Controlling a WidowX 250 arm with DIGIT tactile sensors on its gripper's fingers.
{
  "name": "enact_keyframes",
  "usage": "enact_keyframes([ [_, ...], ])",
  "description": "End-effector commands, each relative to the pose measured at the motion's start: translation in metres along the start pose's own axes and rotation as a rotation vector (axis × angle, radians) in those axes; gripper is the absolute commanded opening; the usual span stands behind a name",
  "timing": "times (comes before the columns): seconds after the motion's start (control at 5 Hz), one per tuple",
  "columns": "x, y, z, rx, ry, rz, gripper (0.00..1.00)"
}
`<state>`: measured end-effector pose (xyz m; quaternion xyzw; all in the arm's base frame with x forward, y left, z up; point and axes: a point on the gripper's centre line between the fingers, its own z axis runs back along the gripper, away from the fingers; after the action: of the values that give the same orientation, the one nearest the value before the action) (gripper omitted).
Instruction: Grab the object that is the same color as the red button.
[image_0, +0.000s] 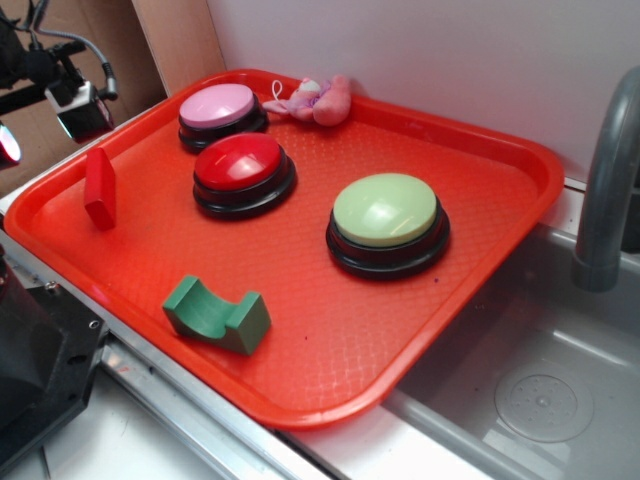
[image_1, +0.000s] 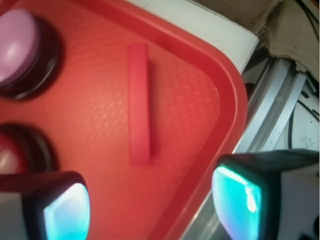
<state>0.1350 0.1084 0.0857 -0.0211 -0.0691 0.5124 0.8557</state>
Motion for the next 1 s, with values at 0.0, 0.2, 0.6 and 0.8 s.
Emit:
enact_keyframes([
  [0.0, 0.020, 0.010, -0.035, -0.008, -0.019, 0.105, 1.00],
  [0.2, 0.025, 0.009, -0.058, -0.029, -0.012, 0.133, 1.00],
  [0.6, 0.025, -0.001, -0.073, -0.039, -0.021, 0.075, 1.00],
  [0.8, 0.022, -0.003, -0.073, -0.020, -0.027, 0.083, 0.00],
])
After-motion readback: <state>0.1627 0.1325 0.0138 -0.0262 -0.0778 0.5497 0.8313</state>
